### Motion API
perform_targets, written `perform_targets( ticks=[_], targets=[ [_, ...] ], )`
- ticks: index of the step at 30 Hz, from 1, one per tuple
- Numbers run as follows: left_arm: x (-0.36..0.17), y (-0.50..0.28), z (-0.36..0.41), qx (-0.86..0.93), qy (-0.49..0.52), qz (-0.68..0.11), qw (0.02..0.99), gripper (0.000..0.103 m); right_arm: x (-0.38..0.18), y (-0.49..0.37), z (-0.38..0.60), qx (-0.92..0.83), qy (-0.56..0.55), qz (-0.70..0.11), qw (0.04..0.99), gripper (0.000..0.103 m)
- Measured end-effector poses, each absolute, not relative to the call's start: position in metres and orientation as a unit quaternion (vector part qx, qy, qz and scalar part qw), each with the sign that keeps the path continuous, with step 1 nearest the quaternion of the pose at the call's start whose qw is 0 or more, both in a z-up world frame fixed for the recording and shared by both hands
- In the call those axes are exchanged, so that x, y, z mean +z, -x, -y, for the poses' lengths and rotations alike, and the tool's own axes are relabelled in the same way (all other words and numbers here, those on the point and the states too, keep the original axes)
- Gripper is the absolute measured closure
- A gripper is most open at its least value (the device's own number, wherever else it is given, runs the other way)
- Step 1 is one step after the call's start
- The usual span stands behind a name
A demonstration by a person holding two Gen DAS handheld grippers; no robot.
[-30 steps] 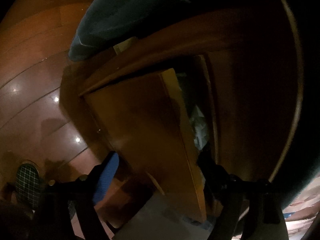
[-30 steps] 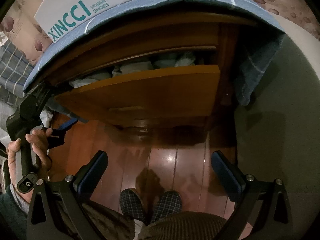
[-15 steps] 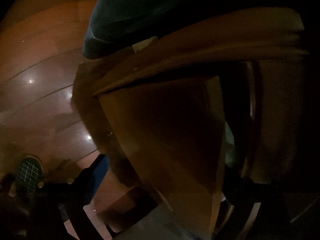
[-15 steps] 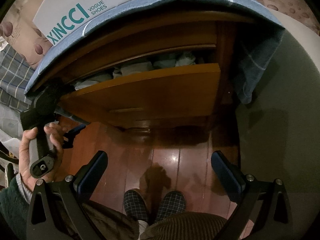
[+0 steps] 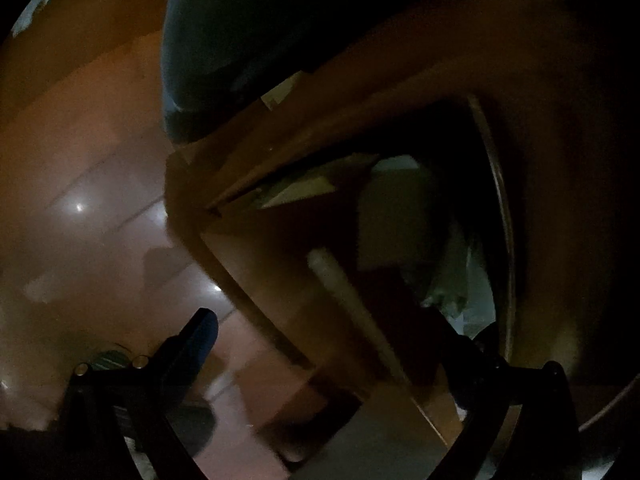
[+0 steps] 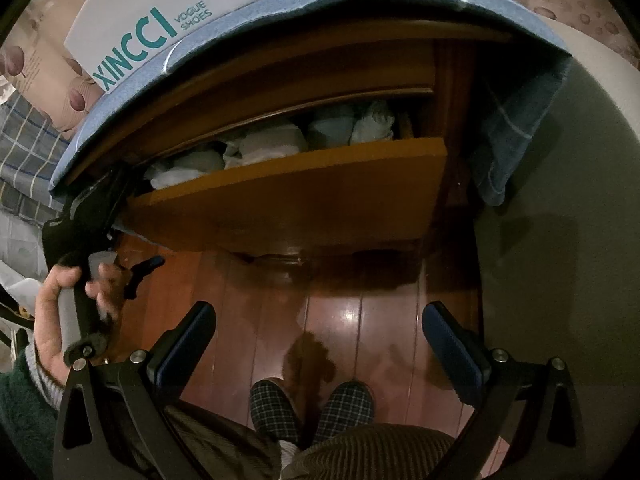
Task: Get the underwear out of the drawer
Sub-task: 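Pull the wooden drawer open with the left tool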
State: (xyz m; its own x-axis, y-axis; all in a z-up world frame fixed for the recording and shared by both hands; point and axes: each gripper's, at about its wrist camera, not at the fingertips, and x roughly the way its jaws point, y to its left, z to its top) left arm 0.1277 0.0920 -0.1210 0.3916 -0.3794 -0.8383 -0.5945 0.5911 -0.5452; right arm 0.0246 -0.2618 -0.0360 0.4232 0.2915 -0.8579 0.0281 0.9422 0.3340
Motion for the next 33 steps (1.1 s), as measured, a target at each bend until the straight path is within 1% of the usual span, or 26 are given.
perform_targets(
  ticks=[13,17,23,33],
  targets=[
    [-0.107,-0.111,-0.085,0.069,0.34,-0.619,0.705,0.0,-0.033,-0.021,0.262,0.073,-0.145,-0.527,0.834,0.0],
    [-0.109,-0.101,-0.082,0.073,0.312,-0.629,0.708,0.0,-0.031,-0.021,0.262,0.072,-0.144,-0.525,0.836,0.0],
    [-0.095,-0.095,-0.072,0.078,0.261,-0.646,0.713,0.0,-0.029,-0.022,0.268,0.07,-0.152,-0.522,0.837,0.0],
    [-0.091,-0.089,-0.072,0.074,0.213,-0.663,0.713,0.0,-0.025,-0.022,0.276,0.072,-0.173,-0.518,0.834,0.0]
  ],
)
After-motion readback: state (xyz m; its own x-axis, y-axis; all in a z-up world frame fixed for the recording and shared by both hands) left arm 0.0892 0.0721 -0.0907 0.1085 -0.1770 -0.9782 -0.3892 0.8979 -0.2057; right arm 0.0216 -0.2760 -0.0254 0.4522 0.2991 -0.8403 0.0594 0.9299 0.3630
